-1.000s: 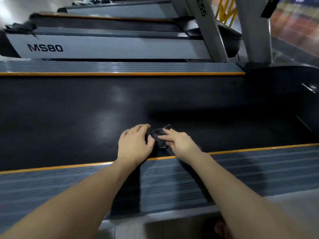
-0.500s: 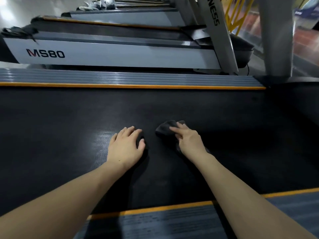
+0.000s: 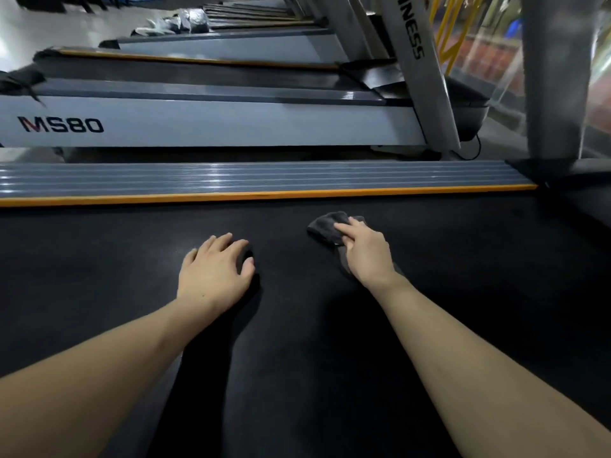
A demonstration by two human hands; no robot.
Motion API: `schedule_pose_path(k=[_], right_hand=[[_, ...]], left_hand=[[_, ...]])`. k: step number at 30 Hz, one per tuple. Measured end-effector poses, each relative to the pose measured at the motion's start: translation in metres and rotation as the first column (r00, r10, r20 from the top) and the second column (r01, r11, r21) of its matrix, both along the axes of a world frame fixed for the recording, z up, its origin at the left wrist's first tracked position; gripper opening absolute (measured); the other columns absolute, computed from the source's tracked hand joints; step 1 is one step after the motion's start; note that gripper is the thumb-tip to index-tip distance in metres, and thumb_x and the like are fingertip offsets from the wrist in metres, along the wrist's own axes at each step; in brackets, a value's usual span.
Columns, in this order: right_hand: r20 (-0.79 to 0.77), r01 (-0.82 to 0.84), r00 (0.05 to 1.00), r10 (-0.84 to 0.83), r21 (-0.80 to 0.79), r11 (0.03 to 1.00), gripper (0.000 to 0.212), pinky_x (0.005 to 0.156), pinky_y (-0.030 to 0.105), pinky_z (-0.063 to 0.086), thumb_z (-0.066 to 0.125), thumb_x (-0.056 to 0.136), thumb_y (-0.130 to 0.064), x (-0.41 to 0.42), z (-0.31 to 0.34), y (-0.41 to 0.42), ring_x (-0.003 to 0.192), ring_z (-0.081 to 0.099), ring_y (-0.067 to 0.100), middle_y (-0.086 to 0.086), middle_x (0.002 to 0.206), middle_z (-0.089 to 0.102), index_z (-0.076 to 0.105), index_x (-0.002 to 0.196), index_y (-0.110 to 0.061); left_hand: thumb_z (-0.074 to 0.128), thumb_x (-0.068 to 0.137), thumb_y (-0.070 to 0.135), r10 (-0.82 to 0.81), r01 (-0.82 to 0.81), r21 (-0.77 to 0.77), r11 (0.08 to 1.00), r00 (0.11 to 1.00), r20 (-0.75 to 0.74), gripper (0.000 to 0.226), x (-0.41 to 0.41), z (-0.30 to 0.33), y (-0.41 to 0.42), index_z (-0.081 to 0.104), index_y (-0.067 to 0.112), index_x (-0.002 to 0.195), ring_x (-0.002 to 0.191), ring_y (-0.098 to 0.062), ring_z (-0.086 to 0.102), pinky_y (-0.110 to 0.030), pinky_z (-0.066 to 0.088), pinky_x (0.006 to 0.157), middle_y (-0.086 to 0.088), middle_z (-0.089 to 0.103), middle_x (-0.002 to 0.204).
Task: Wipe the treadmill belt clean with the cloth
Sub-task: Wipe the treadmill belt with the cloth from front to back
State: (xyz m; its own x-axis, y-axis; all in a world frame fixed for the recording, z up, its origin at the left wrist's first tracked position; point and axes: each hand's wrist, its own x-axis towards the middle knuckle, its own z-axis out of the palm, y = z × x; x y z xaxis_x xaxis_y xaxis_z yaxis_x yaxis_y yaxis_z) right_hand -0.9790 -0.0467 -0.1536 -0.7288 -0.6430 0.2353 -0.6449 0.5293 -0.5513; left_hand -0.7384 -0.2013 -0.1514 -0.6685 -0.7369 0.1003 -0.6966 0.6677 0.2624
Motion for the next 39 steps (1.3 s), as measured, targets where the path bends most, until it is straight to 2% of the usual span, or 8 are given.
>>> schedule_pose_path(k=[6, 10, 14, 17, 20, 24, 29, 39], right_hand=[[0.002, 0.07, 0.997, -0.071, 0.161, 0.985, 0.041, 0.112, 0.045, 0.034, 0.046, 0.1, -0.012, -0.026, 0.012, -0.054, 0.138, 0.041, 0.028, 0.001, 0.155, 0.04, 0.061, 0.132, -0.033], [-0.044, 0.171, 0.985, -0.166, 0.203, 0.964, 0.041, 0.101, 0.041, 0.041, 0.05, 0.092, -0.01, -0.002, 0.018, -0.078, 0.124, 0.051, 0.032, 0.002, 0.14, 0.054, 0.065, 0.124, -0.03], [-0.095, 0.004, 0.995, 0.009, 0.136, 0.991, 0.027, 0.085, 0.037, 0.041, 0.049, 0.093, -0.018, 0.062, 0.016, -0.121, 0.114, 0.054, 0.031, 0.0, 0.124, 0.057, 0.065, 0.113, -0.026], [-0.093, -0.137, 0.984, 0.154, 0.165, 0.977, 0.034, 0.106, 0.037, 0.034, 0.048, 0.1, -0.031, 0.102, 0.004, -0.154, 0.136, 0.04, 0.027, 0.005, 0.151, 0.042, 0.059, 0.132, -0.028], [-0.101, -0.179, 0.976, 0.195, 0.149, 0.972, 0.035, 0.108, 0.029, 0.032, 0.051, 0.1, -0.032, 0.088, 0.001, -0.147, 0.137, 0.041, 0.018, -0.006, 0.154, 0.041, 0.059, 0.134, -0.034], [-0.126, 0.057, 0.991, -0.034, 0.184, 0.981, 0.037, 0.107, 0.018, 0.022, 0.047, 0.103, -0.024, 0.033, 0.004, -0.098, 0.139, 0.041, 0.018, -0.001, 0.153, 0.042, 0.057, 0.138, -0.022], [-0.118, 0.291, 0.955, -0.274, 0.177, 0.94, 0.029, 0.094, 0.035, 0.041, 0.053, 0.096, -0.019, 0.051, 0.008, -0.111, 0.12, 0.054, 0.029, 0.002, 0.138, 0.055, 0.069, 0.12, -0.024], [-0.149, -0.161, 0.973, 0.177, 0.114, 0.98, 0.029, 0.096, 0.033, 0.043, 0.052, 0.097, -0.025, 0.132, -0.004, -0.189, 0.119, 0.054, 0.022, -0.005, 0.135, 0.054, 0.066, 0.121, -0.033]], left_hand=[[0.038, 0.099, 0.053, -0.046, 0.046, -0.01, 0.999, 0.999, 0.008, 0.046, -0.009, -0.005, -0.05, 0.051, 0.041, 0.141, 0.151, -0.02, 0.026, -0.047, 0.022, 0.121, 0.006, 0.039, 0.159], [0.041, 0.099, 0.052, -0.11, 0.11, -0.044, 0.993, 0.994, -0.002, 0.046, -0.008, -0.008, -0.07, 0.052, 0.04, 0.141, 0.15, -0.018, 0.029, -0.045, 0.025, 0.119, 0.008, 0.041, 0.158], [0.042, 0.098, 0.049, -0.11, 0.109, -0.046, 0.993, 0.993, -0.031, 0.044, 0.007, -0.008, -0.087, 0.053, 0.036, 0.138, 0.146, -0.019, 0.034, -0.045, 0.029, 0.115, 0.007, 0.045, 0.154], [0.039, 0.097, 0.055, -0.066, 0.069, -0.076, 0.995, 0.997, 0.037, 0.044, 0.027, -0.006, -0.098, 0.051, 0.04, 0.137, 0.139, -0.022, 0.038, -0.047, 0.033, 0.11, 0.006, 0.047, 0.148], [0.036, 0.095, 0.066, -0.092, 0.101, -0.073, 0.992, 0.989, 0.117, 0.05, 0.046, 0.004, -0.111, 0.046, 0.045, 0.14, 0.137, -0.022, 0.037, -0.047, 0.033, 0.109, 0.007, 0.045, 0.146], [0.031, 0.086, 0.085, -0.127, 0.1, 0.108, 0.989, 0.95, 0.286, 0.076, 0.055, 0.022, -0.124, 0.022, 0.052, 0.154, 0.151, -0.024, 0.019, -0.051, 0.025, 0.119, 0.006, 0.021, 0.165], [0.055, 0.079, 0.083, -0.235, 0.113, 0.337, 0.935, 0.908, 0.348, 0.102, 0.054, 0.031, -0.134, 0.003, 0.048, 0.159, 0.156, -0.027, -0.007, -0.057, 0.006, 0.124, 0.004, -0.007, 0.17], [0.051, 0.083, 0.082, -0.205, 0.094, 0.323, 0.942, 0.922, 0.327, 0.097, 0.062, 0.025, -0.13, 0.0, 0.05, 0.158, 0.155, -0.017, -0.015, -0.056, 0.001, 0.124, 0.009, -0.014, 0.169]])
